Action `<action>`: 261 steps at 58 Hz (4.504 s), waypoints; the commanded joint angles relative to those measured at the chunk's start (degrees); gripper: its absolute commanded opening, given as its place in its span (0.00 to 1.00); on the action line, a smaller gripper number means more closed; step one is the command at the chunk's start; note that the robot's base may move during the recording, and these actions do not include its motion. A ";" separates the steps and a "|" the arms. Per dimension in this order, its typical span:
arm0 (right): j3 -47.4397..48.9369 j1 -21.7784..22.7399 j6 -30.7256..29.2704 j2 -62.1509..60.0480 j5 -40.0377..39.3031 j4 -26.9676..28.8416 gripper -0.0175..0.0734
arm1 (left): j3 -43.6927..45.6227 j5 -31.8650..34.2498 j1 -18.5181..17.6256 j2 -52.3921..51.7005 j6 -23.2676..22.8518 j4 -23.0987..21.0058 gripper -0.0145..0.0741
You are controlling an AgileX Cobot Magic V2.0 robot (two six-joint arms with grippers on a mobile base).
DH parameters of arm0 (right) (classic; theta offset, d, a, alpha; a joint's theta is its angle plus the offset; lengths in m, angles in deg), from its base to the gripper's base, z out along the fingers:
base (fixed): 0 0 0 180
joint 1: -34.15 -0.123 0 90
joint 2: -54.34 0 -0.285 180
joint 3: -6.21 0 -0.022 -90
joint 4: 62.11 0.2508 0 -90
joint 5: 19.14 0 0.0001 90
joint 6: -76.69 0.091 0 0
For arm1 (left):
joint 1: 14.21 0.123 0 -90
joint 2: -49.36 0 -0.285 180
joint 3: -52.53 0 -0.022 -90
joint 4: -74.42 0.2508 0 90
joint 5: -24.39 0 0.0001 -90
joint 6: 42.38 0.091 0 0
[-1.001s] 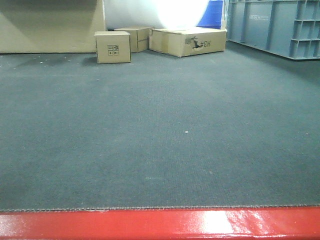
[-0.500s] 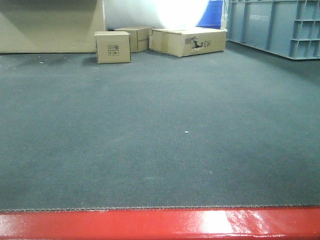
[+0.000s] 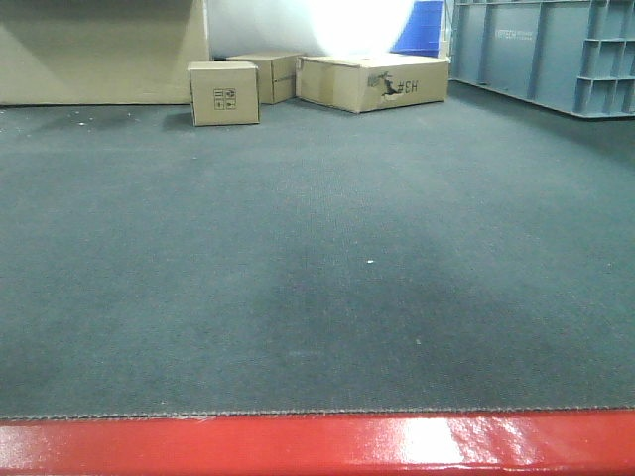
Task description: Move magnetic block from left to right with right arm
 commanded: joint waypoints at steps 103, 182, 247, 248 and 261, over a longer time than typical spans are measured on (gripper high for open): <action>2.93 -2.66 2.06 1.53 -11.56 -0.42 0.26 | -0.46 4.84 -0.02 -0.43 -0.34 -0.27 0.02; -36.22 -0.61 2.11 -44.17 -24.12 -0.38 0.26 | -0.46 4.84 -0.02 -0.43 -0.34 -0.27 0.02; -69.78 31.05 2.22 -70.07 -46.12 0.21 0.26 | -0.46 4.84 -0.02 -0.43 -0.34 -0.27 0.02; -69.78 31.05 2.22 -70.07 -46.12 0.21 0.26 | -0.46 4.84 -0.02 -0.43 -0.34 -0.27 0.02; -69.78 31.05 2.22 -70.07 -46.10 0.21 0.26 | -0.46 4.84 -0.02 -0.43 -0.34 -0.27 0.02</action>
